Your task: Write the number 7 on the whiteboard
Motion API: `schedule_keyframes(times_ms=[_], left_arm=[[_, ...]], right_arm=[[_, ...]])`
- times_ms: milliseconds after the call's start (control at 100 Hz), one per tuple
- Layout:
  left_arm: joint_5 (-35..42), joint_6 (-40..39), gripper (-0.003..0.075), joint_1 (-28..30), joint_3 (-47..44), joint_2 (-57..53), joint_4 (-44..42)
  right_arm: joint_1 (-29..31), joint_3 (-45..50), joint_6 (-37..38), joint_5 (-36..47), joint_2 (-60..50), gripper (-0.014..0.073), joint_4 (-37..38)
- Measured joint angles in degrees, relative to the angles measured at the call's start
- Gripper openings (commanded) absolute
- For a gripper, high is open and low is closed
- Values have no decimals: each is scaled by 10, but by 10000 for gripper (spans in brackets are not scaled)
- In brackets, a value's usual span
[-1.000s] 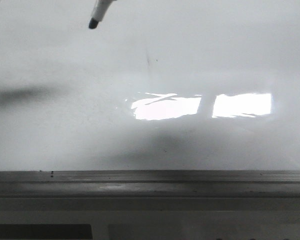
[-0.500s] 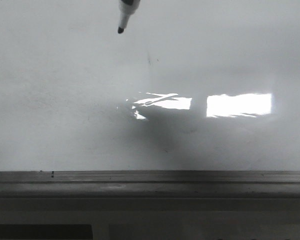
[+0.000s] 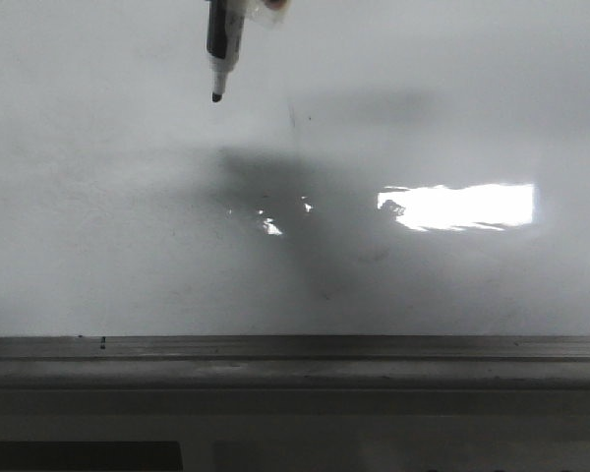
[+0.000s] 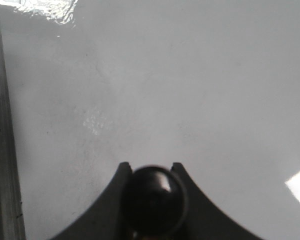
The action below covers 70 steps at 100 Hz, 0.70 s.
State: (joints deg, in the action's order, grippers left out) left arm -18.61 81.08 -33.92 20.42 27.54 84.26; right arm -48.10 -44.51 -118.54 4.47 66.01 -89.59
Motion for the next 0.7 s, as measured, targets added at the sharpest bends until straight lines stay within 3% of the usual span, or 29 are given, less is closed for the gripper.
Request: schedule_keyframes(times_ms=[700], left_arm=[[1, 0, -20, 0, 0, 0, 0]], right_arm=[[10, -6, 0, 38, 37, -43, -14]])
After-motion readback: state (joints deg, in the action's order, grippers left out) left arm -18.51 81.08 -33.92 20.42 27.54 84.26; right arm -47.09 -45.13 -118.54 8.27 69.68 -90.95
